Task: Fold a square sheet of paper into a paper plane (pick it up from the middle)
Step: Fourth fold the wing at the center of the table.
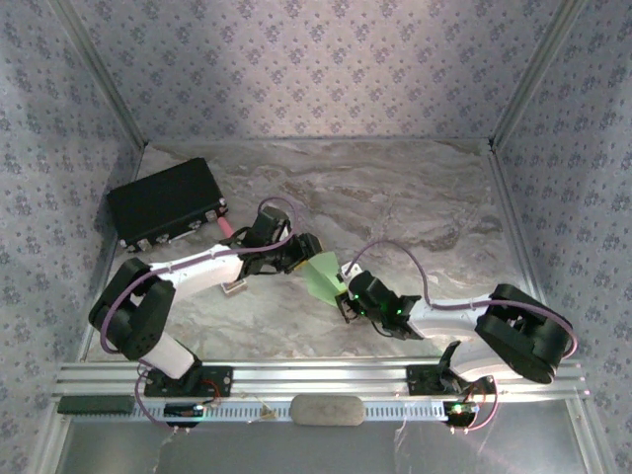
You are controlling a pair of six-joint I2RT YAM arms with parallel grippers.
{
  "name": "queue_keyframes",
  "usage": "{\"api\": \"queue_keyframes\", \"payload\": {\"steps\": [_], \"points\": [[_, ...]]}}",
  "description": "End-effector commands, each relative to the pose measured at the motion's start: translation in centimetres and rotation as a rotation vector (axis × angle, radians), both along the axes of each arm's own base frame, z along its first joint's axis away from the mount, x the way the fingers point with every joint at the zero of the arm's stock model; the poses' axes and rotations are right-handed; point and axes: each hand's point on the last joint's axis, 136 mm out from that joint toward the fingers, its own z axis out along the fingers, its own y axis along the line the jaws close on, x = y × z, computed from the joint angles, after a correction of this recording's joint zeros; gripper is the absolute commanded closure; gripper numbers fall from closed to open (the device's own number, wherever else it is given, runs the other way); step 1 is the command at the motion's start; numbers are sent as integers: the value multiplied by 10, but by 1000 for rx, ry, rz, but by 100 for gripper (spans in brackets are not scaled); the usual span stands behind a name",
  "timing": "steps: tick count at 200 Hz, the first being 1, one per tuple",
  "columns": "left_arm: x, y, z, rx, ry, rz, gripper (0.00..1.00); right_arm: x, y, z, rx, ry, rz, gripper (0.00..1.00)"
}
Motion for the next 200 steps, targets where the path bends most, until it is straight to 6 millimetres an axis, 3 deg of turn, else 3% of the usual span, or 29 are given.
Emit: {"api": "queue_keyframes", "payload": {"steps": [1,166,181,200], "points": [[-2,5,-10,29,16,-1,41,-1,1,-3,12,34,-9,86],[-8,5,-21,34,52,-3,46,-8,7,-18,55,164,-21,95],[-8,5,-20,34,48,-3,49,-8,11,-15,119,206,-23,96],[-8,6,-20,35,46,0,60,-7,11,-13,182,258,-35,96]]}}
